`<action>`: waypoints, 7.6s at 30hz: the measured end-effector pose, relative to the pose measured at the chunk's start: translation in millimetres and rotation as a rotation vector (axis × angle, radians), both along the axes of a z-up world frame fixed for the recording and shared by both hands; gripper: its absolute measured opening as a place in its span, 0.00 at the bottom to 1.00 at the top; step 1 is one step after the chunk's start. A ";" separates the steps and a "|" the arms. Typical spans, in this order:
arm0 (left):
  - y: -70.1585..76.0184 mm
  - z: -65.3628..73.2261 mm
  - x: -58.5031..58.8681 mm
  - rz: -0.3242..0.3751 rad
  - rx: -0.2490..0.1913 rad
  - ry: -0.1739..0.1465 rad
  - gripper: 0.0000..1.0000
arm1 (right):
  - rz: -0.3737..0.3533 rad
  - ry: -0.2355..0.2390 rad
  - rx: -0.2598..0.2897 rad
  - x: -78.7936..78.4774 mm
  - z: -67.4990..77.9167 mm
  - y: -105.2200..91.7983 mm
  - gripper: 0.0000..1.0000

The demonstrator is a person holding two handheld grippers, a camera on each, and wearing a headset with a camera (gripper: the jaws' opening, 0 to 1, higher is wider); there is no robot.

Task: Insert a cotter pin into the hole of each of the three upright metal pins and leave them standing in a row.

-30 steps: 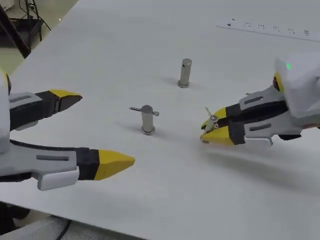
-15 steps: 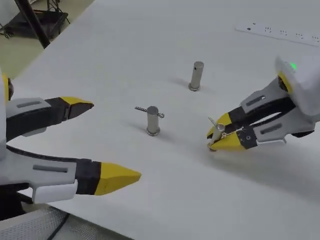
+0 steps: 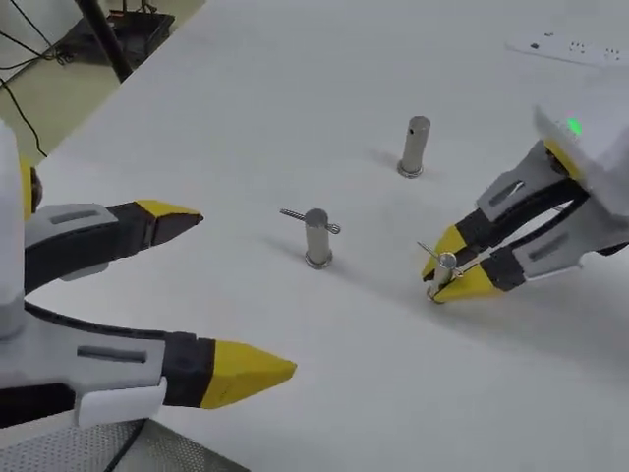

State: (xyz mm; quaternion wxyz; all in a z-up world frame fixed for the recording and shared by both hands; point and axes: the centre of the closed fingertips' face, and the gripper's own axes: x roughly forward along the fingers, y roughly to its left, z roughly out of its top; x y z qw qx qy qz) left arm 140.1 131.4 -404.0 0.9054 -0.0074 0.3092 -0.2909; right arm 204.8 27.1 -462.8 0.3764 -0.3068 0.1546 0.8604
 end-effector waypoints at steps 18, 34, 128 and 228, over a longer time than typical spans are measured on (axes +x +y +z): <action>0.2 -5.5 -7.1 0.072 0.034 0.050 0.87 | 0.223 -0.027 -0.013 2.1 -10.1 13.3 0.04; 1.3 -14.0 -6.3 0.080 0.039 0.076 0.87 | 0.305 -0.006 0.024 -9.4 -13.4 18.7 0.04; 9.8 35.7 -15.7 -0.049 -0.149 -0.058 0.86 | -1.400 0.274 0.202 -53.6 69.5 -88.1 0.88; -61.9 -55.8 221.8 -0.089 0.135 -0.096 0.09 | -1.605 0.184 0.168 -60.6 64.2 -112.9 0.80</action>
